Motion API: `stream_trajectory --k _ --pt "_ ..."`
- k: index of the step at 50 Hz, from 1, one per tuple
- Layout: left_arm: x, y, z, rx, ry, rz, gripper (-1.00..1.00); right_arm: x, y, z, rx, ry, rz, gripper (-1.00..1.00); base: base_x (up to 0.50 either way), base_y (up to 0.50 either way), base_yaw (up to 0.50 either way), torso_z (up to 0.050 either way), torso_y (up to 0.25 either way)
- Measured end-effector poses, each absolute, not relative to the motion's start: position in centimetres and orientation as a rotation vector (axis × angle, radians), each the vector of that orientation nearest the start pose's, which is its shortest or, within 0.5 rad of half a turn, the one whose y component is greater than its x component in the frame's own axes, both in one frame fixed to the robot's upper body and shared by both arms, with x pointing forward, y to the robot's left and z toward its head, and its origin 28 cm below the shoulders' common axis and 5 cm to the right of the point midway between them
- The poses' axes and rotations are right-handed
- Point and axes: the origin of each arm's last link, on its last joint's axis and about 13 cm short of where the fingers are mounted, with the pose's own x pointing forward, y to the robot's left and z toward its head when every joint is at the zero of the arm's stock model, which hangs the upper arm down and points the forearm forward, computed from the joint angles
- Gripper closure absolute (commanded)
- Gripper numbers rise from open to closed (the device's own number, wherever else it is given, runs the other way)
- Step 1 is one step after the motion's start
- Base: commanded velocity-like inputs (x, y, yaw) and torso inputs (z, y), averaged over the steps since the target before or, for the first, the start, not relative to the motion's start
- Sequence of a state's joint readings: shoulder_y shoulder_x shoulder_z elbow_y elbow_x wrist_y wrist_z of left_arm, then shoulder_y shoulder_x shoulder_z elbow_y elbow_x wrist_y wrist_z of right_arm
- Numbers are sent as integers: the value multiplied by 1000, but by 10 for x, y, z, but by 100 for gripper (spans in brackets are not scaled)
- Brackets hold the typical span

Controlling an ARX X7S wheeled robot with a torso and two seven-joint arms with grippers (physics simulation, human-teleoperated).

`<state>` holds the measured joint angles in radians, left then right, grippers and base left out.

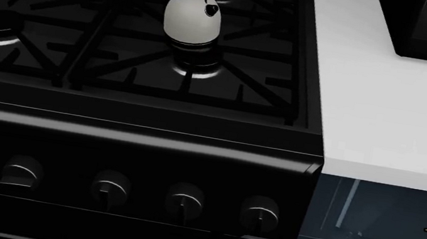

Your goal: Turn on the front right burner of the stove.

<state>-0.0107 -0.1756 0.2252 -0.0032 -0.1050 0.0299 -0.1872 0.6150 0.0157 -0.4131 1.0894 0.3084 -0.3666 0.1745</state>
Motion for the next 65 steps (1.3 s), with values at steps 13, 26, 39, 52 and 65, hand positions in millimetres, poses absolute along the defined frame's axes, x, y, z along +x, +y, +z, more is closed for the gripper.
stream_trajectory --k 13,26,39,52,65 --pt "208 204 12 68 -13 -38 -100 321 -74 -19 -29 137 -28 -100 0 0 0 0 0" --pt "209 203 12 69 -12 -40 -100 323 -77 -18 -39 141 -37 -100 0 0 0 0 0" --pt "209 203 11 73 -10 -41 -100 327 -75 -14 -45 140 -13 -100 0 0 0 0 0" --pt "209 203 12 74 -10 -42 -100 335 -75 -7 -47 150 -9 -100 0 0 0 0 0" --pt "209 203 11 74 -9 -43 -100 331 -76 -12 -47 194 -11 -100 0 0 0 0 0"
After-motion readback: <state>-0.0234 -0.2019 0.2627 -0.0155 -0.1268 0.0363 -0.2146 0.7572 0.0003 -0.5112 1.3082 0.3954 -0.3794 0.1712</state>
